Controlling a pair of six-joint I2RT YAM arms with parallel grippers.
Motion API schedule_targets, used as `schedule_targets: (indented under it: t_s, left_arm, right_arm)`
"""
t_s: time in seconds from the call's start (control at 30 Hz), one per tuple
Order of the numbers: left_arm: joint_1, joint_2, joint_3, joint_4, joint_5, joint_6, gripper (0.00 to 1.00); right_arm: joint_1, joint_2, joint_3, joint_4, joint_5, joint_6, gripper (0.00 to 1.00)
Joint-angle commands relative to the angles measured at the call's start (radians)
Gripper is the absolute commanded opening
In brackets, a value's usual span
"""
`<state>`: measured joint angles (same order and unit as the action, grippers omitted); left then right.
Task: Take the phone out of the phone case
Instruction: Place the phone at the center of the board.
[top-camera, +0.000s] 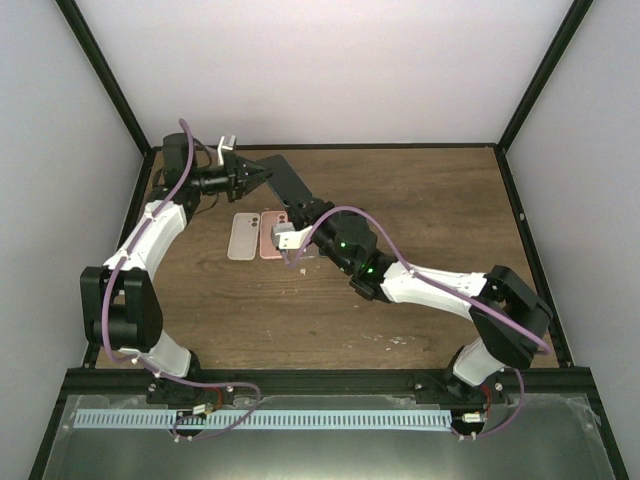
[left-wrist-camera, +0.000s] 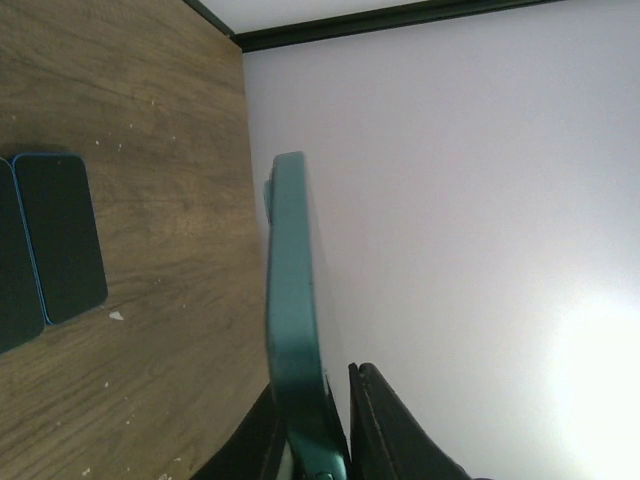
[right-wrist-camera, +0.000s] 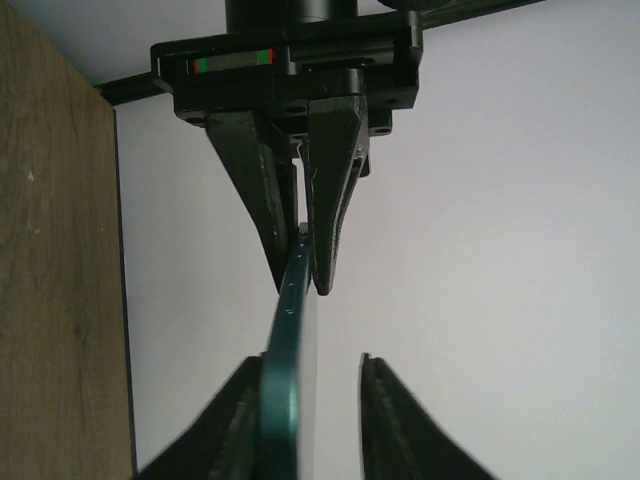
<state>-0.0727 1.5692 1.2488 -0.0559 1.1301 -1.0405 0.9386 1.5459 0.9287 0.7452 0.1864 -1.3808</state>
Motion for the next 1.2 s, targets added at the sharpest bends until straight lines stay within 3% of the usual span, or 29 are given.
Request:
schedule_targets:
  t_s: [0.0,0.1,0.23,0.4,0.6,0.73,0.9,1.03,1.17]
  left_arm:
    - [0.004,0.034,0.013,0.057,0.005,-0.024,0.12]
    - [0.013,0.046,0.04,0.048,0.011,0.005,0.06]
    - [0.025,0.058,0.074,0.043,0.039,0.088,0.05]
    - [0.031,0.051,0.094,0.037,0.071,0.233,0.06]
    - [0.03,0.037,0.094,0.099,0.106,0.325,0.02]
    - [0.021,0.033,0.084,0.152,0.146,0.358,0.01]
    - [-0.027,-0.006,0.052,0.226,0.207,0.432,0.02]
    - [-0.078,-0.032,0.053,0.19,0.226,0.521,0.01]
    - [-0.134,-0.062,0.061,0.125,0.194,0.618,0.0]
  right_arm:
    - [0.008,-0.017,-0.008,0.107,0.029,0.002,0.29]
    - [0.006,-0.042,-0.045,0.058,0.039,0.031,0.49]
    - [-0.03,-0.1,-0.048,-0.221,0.003,0.214,0.68]
    - [-0.085,-0.151,0.023,-0.562,-0.094,0.45,0.75]
    - [-0.22,-0.185,0.217,-0.967,-0.467,0.798,0.85]
    - [-0.368,-0.207,0.275,-1.018,-0.797,0.967,0.88]
    - [-0.479,-0.08,0.441,-1.14,-1.112,1.164,0.87]
    - [-0.531,0.004,0.503,-1.154,-1.294,1.304,0.78]
    - [-0.548,0.049,0.512,-1.114,-1.348,1.415,0.67]
